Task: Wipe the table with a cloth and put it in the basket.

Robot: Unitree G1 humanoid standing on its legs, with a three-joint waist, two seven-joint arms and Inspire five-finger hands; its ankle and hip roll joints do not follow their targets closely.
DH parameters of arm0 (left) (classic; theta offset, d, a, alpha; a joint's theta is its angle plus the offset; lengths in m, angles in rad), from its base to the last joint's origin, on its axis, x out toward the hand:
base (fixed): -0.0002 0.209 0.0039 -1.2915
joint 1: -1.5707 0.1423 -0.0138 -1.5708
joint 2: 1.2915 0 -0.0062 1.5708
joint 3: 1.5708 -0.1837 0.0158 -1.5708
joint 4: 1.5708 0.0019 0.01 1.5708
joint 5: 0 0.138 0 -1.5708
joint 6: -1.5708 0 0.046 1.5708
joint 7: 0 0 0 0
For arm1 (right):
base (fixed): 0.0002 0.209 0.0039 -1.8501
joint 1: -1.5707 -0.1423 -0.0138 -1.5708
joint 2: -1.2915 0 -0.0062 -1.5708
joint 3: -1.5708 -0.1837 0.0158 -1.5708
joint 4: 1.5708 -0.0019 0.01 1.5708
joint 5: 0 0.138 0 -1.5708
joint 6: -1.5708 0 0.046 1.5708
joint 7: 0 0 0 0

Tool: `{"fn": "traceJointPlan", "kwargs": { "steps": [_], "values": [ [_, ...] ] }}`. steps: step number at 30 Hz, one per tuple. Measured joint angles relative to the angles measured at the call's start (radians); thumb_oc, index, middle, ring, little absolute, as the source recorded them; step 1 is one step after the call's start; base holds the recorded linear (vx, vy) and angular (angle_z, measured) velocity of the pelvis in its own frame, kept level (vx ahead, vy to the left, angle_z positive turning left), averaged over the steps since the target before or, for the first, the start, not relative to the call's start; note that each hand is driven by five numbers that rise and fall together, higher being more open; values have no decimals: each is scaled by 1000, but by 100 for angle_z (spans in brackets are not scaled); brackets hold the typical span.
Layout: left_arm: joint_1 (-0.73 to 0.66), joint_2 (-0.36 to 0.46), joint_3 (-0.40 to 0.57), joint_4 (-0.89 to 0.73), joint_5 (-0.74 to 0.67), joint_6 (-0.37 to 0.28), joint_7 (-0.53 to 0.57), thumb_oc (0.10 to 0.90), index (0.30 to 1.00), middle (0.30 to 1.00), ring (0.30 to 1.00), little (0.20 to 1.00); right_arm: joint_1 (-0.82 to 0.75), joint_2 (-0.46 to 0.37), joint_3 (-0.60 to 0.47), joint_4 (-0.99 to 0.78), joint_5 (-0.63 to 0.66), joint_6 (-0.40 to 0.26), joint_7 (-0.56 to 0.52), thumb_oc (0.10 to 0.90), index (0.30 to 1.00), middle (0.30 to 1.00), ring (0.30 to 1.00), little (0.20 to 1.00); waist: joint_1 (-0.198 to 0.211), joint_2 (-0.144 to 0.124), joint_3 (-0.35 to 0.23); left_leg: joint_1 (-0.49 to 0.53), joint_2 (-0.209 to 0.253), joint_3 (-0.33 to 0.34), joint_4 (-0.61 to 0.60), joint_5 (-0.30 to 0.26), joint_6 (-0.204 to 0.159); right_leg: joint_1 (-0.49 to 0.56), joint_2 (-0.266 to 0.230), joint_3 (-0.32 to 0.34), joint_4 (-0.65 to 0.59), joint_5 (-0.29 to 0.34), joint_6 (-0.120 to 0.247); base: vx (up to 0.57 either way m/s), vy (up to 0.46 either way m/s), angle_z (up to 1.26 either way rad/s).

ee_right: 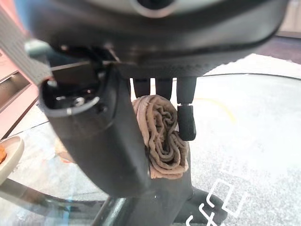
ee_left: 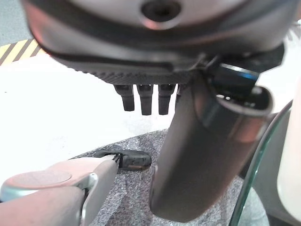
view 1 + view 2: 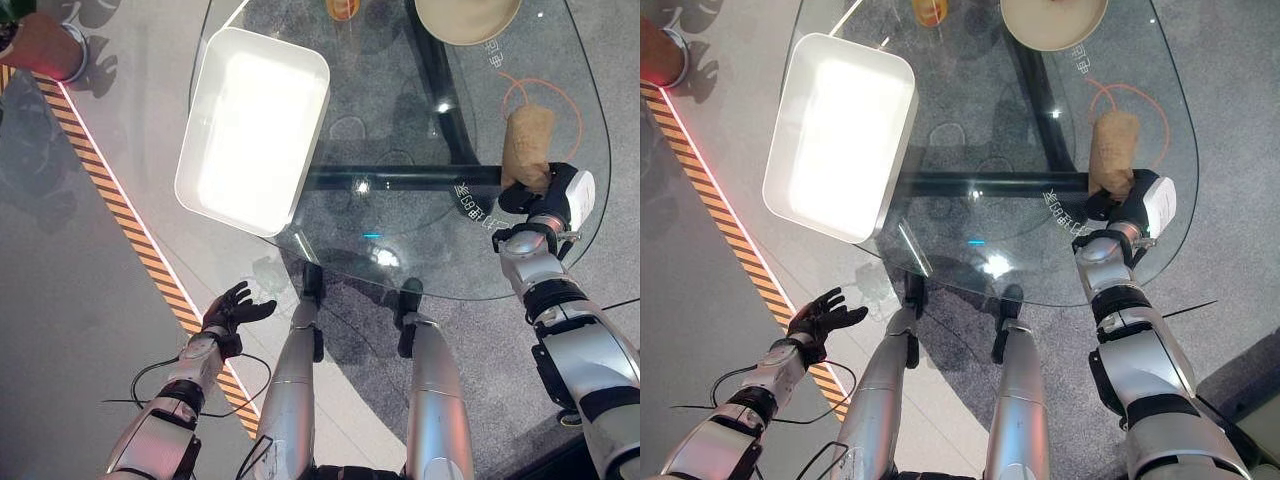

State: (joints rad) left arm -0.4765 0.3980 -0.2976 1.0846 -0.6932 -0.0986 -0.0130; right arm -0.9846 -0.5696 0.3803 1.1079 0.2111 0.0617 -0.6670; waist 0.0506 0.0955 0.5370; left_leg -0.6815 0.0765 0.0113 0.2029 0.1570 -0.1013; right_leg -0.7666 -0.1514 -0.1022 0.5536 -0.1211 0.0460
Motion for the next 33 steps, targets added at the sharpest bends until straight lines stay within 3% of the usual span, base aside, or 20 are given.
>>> {"fn": "traceJointPlan", "kwargs": {
  "steps": [7,11,25,33],
  "values": [
    [3,-2,4,-5,0,0,-1,800,900,900,900,900,1,-34,89,-103,-59,90,46,100,300,300,300,200,0,0,0,8,1,1,-11,6,0,-1,2,2,1,1,-1,2,42,-2],
    [6,-15,6,-5,0,-2,-1,800,900,900,900,900,0,-26,113,-118,-93,104,97,100,300,300,300,200,5,4,0,30,1,2,-16,6,0,17,2,3,1,0,-2,3,18,-1],
    [28,-40,8,-8,1,-5,-1,800,900,900,900,900,-5,-20,160,-176,-163,112,154,100,300,300,300,200,6,26,-2,47,4,3,-47,23,-2,19,-5,-1,5,-1,-3,2,3,0],
    [36,-49,9,-27,2,-5,-1,800,900,900,900,900,-8,-25,227,-251,-251,113,249,100,300,300,300,200,6,30,-2,47,5,4,-49,24,-3,17,-4,-1,6,-3,-4,0,0,0]
  ]
}}
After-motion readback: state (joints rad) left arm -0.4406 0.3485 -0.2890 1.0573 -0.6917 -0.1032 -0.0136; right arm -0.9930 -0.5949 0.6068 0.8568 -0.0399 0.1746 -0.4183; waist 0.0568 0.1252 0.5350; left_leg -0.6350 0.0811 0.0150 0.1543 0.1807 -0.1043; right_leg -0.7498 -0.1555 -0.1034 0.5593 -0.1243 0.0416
